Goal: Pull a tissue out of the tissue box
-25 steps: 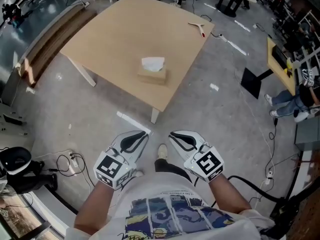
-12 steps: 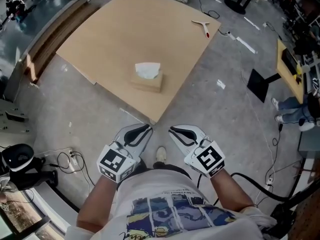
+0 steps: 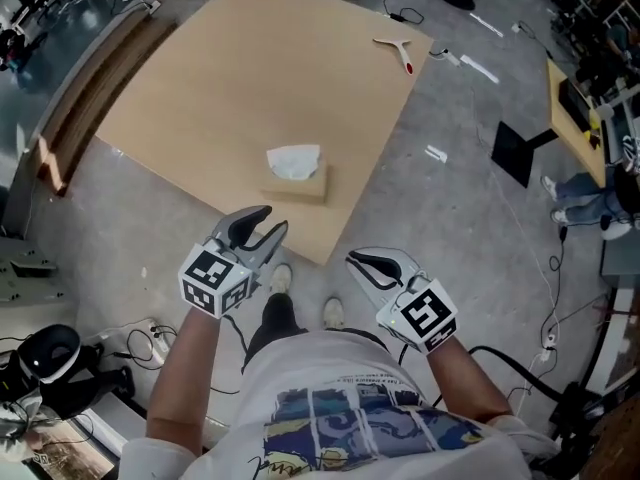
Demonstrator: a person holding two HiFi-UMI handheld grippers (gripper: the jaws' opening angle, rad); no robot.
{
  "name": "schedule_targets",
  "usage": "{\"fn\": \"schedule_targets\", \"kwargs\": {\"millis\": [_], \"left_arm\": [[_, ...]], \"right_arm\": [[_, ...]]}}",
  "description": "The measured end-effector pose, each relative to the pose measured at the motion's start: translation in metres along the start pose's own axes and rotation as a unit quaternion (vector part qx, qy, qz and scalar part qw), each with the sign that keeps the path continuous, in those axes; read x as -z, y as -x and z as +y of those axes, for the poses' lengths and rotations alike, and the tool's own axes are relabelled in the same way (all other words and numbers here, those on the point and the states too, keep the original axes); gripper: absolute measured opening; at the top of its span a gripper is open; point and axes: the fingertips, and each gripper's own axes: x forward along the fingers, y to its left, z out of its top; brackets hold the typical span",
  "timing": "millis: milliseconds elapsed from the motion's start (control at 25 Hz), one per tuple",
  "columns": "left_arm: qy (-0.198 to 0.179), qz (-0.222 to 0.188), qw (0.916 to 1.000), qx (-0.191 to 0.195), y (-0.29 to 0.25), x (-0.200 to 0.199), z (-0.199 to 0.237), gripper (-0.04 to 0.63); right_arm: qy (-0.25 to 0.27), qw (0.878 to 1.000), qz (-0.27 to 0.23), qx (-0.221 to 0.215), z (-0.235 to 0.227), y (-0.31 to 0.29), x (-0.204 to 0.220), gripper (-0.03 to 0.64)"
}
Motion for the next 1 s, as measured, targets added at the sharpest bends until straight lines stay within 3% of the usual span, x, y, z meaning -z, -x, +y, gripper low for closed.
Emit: {"fn": "schedule_targets", "kwargs": {"millis": [280,480,1000], "left_arm": [[0.001,0.042,0.9985,0.036,-0.046,0.011,0.085,0.221],[0.001,0.072,0.9949,0.071,-0.075,0.024,0.121,0.225],[-0.038,0.147,0.9746,0.165,-0.148,0.050,0.161,0.225]], "right_arm": [[-0.028,0.999,0.009,0.041,-0.017,-0.032,-0.019,0.018],[-0.046,0.996,0.016,0.079,-0.026,-0.049,-0.026,0.018],[-0.103,0.976,0.031,0.188,-0.049,-0.058,-0.027,0.019]]}}
